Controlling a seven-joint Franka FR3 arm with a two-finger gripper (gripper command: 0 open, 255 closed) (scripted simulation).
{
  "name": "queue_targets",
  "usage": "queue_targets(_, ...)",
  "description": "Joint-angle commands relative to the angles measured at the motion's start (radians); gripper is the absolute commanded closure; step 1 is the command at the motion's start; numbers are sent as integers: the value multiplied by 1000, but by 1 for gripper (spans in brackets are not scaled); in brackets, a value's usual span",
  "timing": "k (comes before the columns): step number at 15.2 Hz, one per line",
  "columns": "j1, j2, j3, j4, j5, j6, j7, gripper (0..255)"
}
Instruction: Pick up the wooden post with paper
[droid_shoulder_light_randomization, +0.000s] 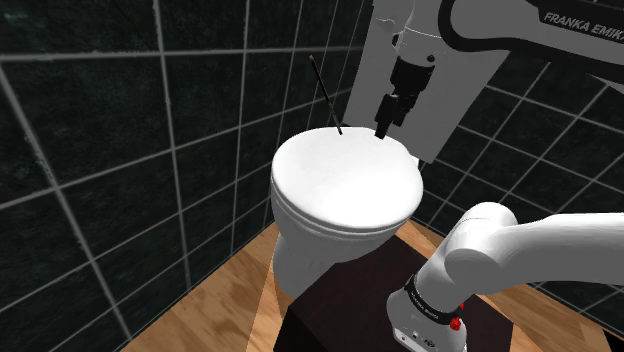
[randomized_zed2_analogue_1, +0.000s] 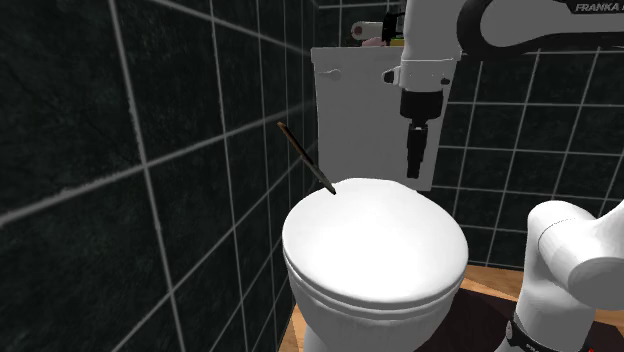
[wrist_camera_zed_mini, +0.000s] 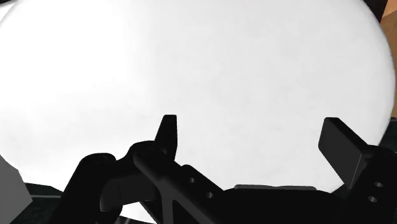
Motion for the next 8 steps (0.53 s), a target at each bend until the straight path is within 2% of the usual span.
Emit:
queue_targets(1,0,0,0,0,0,0,0,0)
queue_targets(8,-83,67,126,-132,-176,397,199,0)
